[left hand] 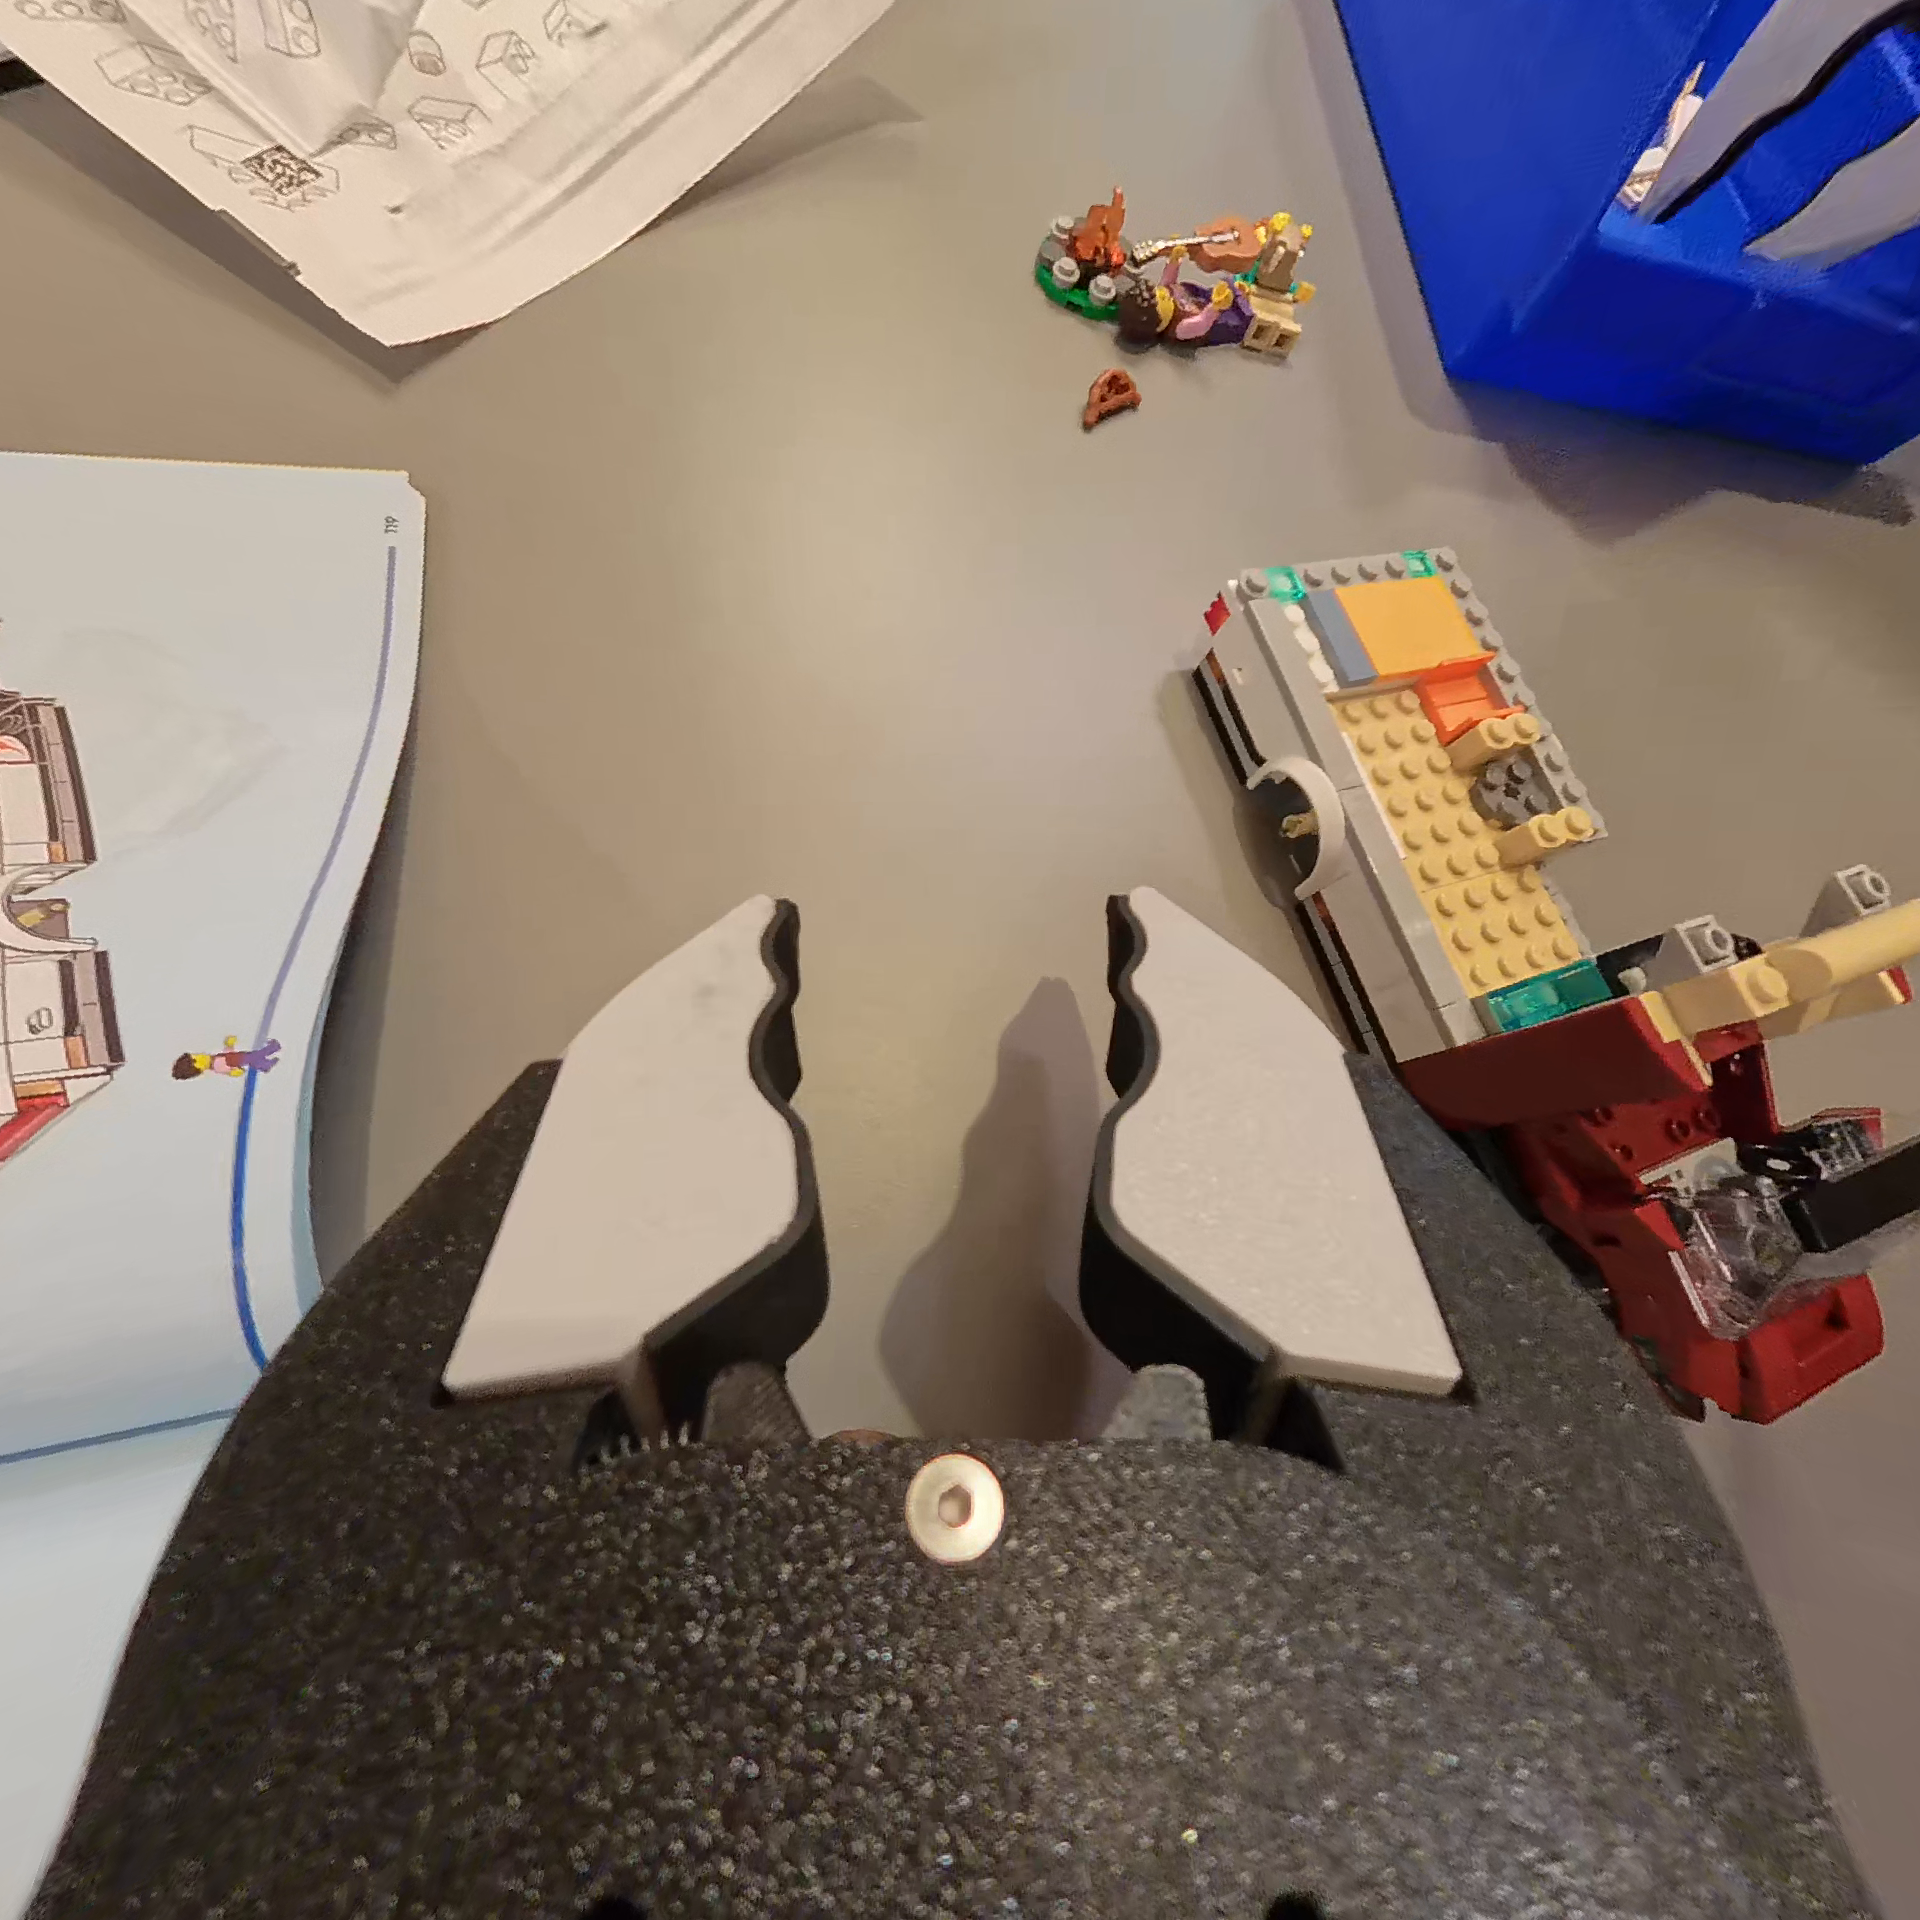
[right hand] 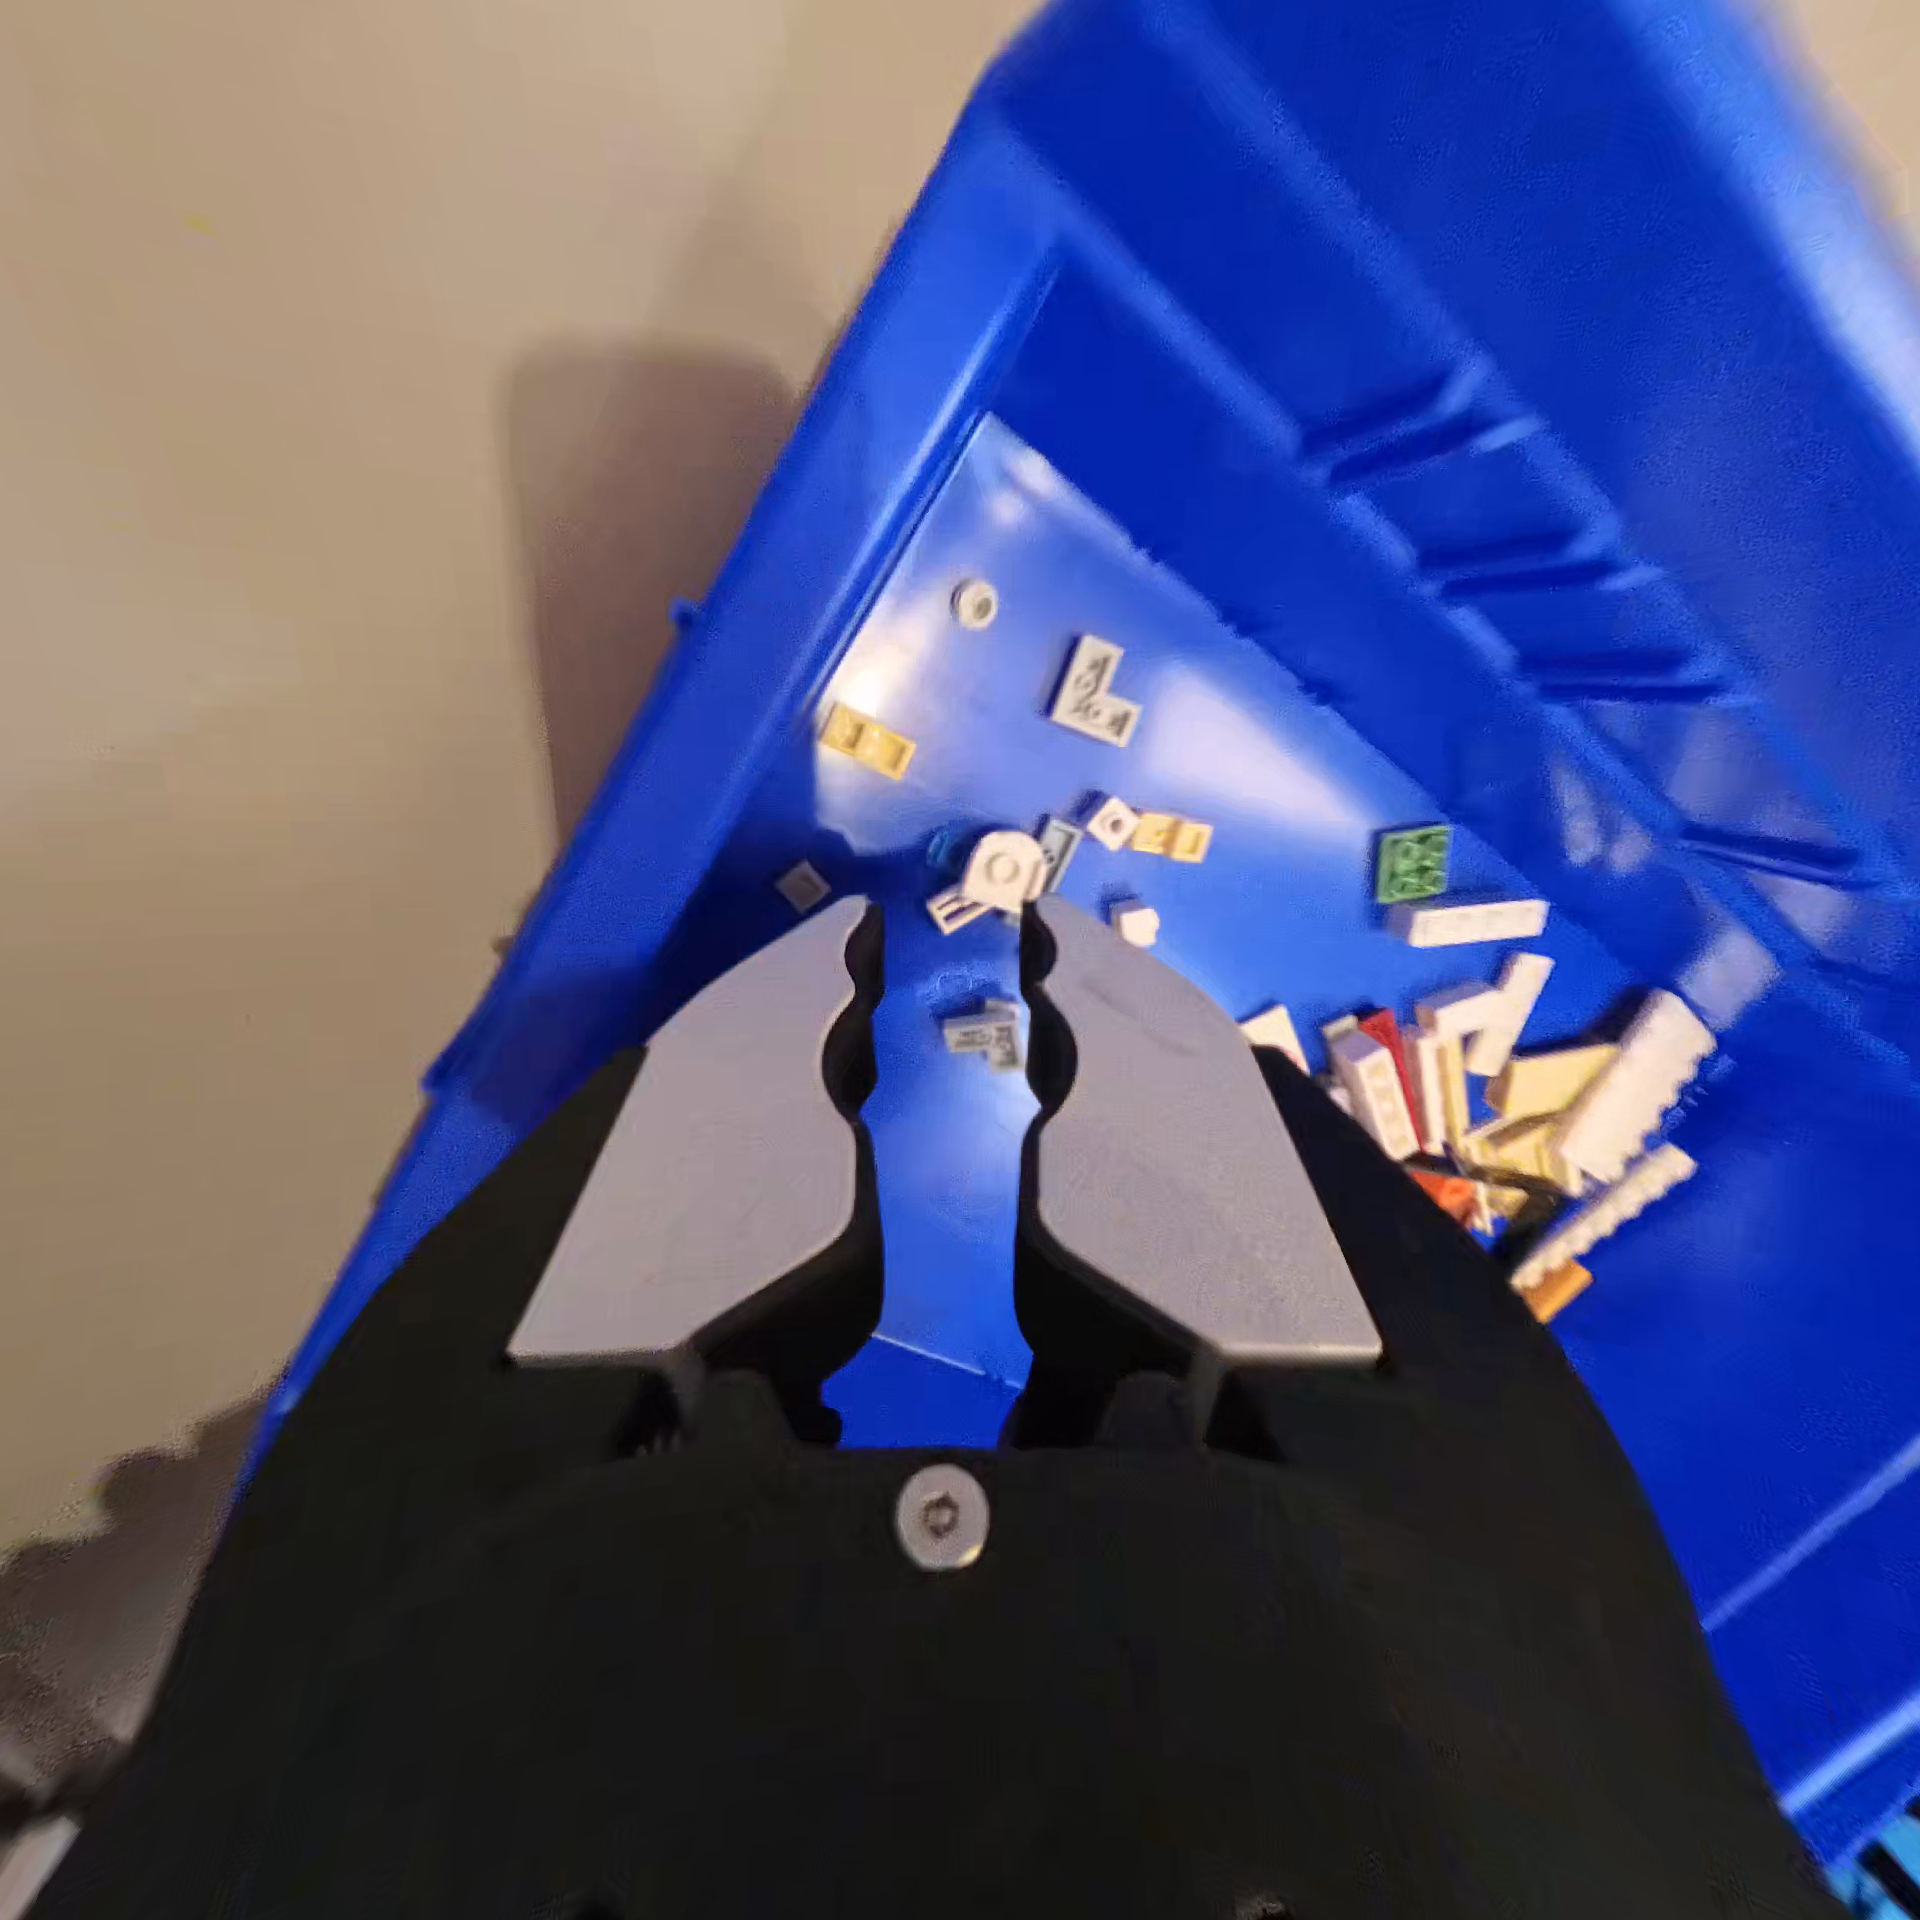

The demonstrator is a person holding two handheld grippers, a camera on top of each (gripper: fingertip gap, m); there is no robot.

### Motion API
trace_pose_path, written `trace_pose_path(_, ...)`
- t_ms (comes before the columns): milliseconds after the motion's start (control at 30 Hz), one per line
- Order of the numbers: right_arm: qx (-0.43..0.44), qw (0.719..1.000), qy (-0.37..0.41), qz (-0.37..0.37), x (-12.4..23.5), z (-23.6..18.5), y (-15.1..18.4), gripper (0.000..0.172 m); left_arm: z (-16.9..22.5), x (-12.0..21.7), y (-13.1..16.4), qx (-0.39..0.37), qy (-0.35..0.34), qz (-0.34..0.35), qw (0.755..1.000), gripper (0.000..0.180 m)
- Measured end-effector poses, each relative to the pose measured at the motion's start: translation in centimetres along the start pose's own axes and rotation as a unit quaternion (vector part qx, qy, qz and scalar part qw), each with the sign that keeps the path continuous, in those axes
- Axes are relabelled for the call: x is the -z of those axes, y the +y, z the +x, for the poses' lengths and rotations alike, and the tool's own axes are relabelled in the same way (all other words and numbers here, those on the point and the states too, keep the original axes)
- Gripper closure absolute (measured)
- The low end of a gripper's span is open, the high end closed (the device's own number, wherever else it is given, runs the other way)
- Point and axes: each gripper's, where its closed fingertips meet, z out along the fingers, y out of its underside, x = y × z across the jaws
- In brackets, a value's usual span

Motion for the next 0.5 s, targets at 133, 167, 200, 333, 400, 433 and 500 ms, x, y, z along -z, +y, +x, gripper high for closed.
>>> trace_pose_path(133, 0.013, 1.0, -0.012, -0.013, -1.5, 0.9, 0.6, 0.147, -0.3, 0.0, 0.0, 0.0, -0.016, 0.002, 1.0, 0.123)
trace_pose_path(167, 0.012, 1.0, -0.015, -0.008, -1.5, 1.0, 0.5, 0.147, -0.4, 0.0, 0.0, 0.001, -0.019, 0.0, 1.0, 0.123)
trace_pose_path(200, 0.016, 1.0, -0.018, -0.004, -1.6, 1.1, 0.4, 0.147, -0.5, 0.0, 0.0, 0.002, -0.02, -0.001, 1.0, 0.123)
trace_pose_path(333, 0.027, 0.999, -0.036, -0.005, -2.0, 0.6, 0.2, 0.15, -0.6, -0.2, 0.1, 0.005, -0.023, -0.007, 1.0, 0.123)
trace_pose_path(400, 0.031, 0.999, -0.036, -0.002, -2.0, 0.6, 0.1, 0.155, -0.6, -0.3, 0.1, 0.006, -0.023, -0.008, 1.0, 0.123)
trace_pose_path(433, 0.032, 0.999, -0.037, -0.001, -2.0, 0.6, 0.1, 0.155, -0.6, -0.3, 0.1, 0.006, -0.022, -0.008, 1.0, 0.123)
trace_pose_path(500, 0.034, 0.999, -0.037, 0.002, -2.0, 0.6, 0.1, 0.155, -0.6, -0.3, 0.1, 0.007, -0.021, -0.008, 1.0, 0.123)
